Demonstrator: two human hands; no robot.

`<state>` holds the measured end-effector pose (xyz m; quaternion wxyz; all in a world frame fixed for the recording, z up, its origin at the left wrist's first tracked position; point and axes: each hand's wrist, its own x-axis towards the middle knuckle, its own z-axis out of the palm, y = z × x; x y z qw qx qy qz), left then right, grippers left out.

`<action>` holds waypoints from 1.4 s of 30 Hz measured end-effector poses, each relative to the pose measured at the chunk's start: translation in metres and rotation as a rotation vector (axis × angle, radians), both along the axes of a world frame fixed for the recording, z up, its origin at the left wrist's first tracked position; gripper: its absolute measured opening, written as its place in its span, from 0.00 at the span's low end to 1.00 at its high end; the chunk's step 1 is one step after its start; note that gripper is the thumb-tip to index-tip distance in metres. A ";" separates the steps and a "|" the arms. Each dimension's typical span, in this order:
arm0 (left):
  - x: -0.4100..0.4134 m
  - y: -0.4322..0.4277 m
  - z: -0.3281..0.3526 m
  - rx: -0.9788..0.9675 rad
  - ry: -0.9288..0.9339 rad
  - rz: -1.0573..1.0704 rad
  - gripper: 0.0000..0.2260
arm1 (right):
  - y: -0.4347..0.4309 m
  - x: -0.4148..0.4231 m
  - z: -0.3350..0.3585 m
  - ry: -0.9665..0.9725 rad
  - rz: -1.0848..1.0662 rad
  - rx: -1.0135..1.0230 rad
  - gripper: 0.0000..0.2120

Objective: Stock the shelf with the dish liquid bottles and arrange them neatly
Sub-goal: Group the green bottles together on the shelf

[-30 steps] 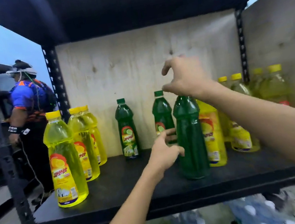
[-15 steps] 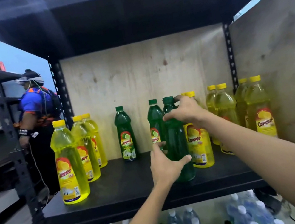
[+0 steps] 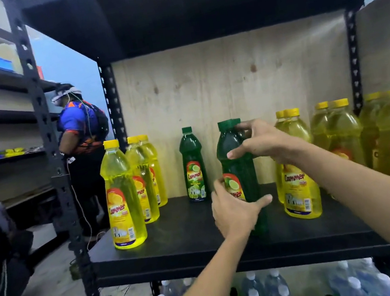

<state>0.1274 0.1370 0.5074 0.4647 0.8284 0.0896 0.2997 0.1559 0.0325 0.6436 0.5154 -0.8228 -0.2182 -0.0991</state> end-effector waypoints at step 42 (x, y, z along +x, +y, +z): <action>0.057 0.065 -0.003 0.387 -0.261 -0.149 0.28 | 0.043 0.091 0.004 -0.513 -0.744 -0.018 0.30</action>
